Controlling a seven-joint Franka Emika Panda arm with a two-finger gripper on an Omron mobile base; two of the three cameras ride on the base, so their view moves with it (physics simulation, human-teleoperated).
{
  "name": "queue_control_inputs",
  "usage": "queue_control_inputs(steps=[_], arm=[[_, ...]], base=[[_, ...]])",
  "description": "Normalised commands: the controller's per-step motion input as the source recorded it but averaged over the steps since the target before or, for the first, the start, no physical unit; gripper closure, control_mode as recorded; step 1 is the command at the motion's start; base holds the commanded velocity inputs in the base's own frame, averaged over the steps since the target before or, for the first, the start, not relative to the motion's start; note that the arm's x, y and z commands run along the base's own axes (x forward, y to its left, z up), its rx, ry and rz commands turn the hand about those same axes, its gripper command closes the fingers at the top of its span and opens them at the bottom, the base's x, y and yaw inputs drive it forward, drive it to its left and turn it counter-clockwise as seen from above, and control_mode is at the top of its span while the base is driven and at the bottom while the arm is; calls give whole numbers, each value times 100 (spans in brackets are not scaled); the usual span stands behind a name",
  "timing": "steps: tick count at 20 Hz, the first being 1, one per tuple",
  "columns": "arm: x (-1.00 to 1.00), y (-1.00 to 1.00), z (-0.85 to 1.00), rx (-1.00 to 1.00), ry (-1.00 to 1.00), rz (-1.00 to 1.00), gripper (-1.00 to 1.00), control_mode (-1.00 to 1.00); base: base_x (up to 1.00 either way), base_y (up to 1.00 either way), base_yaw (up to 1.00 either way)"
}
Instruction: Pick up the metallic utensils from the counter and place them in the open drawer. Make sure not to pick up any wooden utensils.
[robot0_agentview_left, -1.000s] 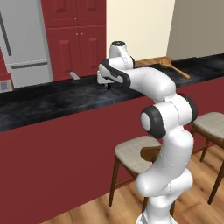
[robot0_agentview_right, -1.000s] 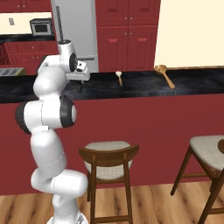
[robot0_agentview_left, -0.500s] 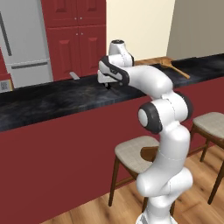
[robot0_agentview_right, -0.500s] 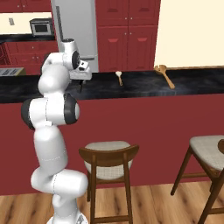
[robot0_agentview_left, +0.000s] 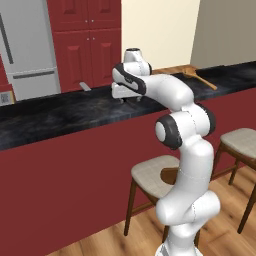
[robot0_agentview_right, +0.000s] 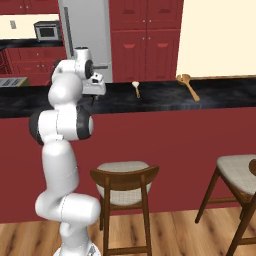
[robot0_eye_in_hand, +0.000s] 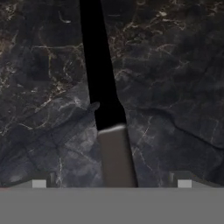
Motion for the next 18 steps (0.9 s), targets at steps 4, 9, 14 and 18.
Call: queue_control_inputs(steps=[4,9,14,18], arm=[[0,0,-53,0,11,0,-100,-100],[0,0,-29,0,8,0,-100,-100],[0,0,-1,0,2,0,-100,-100],[0,0,0,0,0,0,100,-100]], base=[[0,0,0],[0,0,0],[0,0,0],[0,0,0]])
